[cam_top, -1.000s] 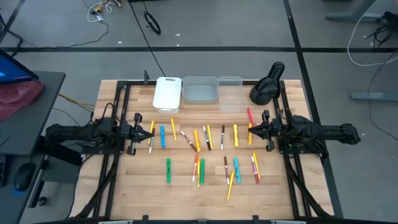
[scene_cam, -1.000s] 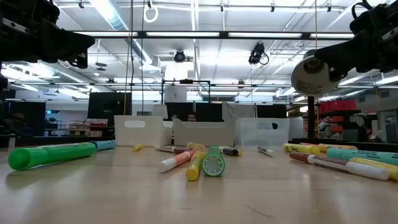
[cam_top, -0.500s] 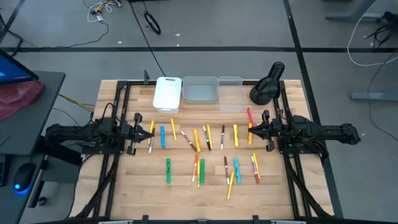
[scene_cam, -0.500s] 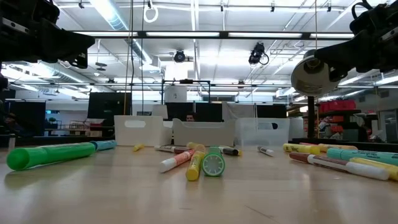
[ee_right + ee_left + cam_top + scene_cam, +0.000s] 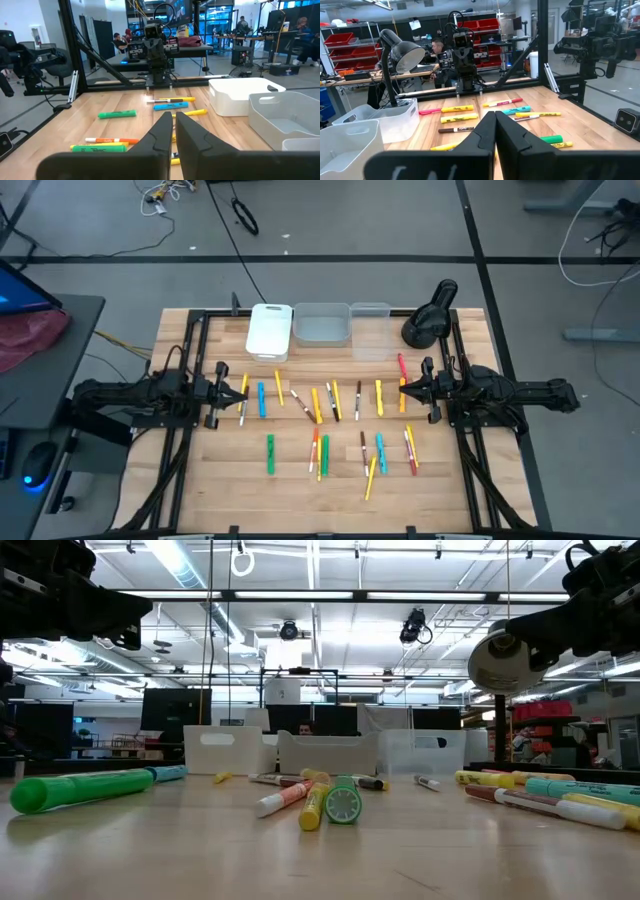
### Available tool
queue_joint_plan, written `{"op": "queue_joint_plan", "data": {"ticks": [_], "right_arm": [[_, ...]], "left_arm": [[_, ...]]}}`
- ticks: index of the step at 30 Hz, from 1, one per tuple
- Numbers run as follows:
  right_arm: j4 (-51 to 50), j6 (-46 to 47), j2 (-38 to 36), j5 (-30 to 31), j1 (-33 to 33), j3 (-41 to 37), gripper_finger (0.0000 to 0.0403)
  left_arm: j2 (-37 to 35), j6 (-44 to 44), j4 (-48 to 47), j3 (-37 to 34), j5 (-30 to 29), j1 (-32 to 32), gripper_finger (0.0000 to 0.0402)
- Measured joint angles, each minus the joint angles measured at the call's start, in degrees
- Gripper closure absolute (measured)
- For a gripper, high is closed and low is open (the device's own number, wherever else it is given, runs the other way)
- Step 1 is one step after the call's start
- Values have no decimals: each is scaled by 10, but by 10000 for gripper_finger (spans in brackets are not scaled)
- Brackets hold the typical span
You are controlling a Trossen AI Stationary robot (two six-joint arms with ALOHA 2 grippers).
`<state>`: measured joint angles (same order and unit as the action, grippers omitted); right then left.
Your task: Pick & Place Markers
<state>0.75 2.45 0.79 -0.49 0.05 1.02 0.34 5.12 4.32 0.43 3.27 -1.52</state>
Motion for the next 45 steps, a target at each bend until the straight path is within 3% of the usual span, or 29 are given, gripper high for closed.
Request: {"op": "queue_joint_plan", "data": {"ticks": [5,11,15,21,26,28,31,35,45], "right_arm": [[0,-6,0,0,0,0,376],[2,-104,0,1,0,0,376],[43,-78,0,0,0,0,376],[245,64,0,5,-1,0,376],[446,79,0,51,-1,0,376],[477,81,0,75,-1,2,376],[415,122,9,133,-1,33,376],[232,194,65,181,-1,113,383],[-112,347,385,164,-1,393,401]], "left_arm": [[0,0,0,0,0,0,389],[0,0,0,0,0,0,389],[0,0,0,0,0,0,389],[0,0,0,0,0,0,389],[0,0,0,0,0,0,389],[0,0,0,0,0,0,389],[0,0,0,0,0,0,389],[0,0,0,0,0,0,389],[0,0,0,0,0,0,389]]}}
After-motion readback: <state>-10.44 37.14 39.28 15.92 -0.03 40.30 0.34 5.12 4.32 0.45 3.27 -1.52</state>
